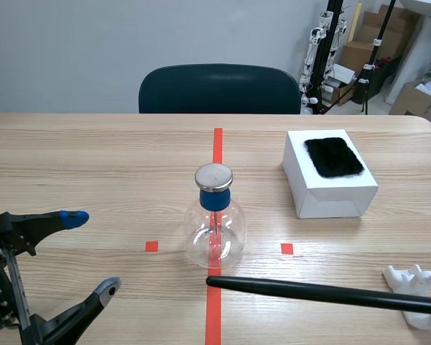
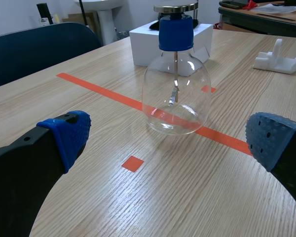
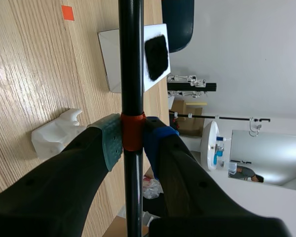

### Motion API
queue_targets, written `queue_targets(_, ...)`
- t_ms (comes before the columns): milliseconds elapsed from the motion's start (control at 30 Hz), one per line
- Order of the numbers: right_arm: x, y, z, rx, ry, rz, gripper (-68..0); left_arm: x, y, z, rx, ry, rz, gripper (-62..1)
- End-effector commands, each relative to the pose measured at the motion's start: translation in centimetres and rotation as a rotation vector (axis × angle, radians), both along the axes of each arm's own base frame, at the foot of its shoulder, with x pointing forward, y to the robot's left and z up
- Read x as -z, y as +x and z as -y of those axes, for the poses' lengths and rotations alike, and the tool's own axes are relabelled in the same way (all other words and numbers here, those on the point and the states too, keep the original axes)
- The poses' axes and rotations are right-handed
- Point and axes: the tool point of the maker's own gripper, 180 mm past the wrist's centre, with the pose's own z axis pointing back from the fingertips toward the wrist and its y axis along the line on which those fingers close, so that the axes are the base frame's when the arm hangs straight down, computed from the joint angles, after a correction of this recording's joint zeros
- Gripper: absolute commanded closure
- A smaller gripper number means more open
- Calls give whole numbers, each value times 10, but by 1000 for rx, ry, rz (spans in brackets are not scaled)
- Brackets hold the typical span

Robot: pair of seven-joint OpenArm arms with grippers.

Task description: Do the electroscope experiment. put the rod down on the box

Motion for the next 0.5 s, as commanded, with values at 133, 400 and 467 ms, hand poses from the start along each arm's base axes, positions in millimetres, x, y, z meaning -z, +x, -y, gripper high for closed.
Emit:
queue_targets(133,-6,1,-1,-17,0,22,-4,-8,4,-3,-7,-13,28,-623)
queue_targets(400,-11,16,3,7,-10,74,-4,-8,4,-3,-7,-13,28,-623)
queue_targets(467,-12,17,3,2,-9,78,-4,-8,4,-3,-7,-13,28,-623)
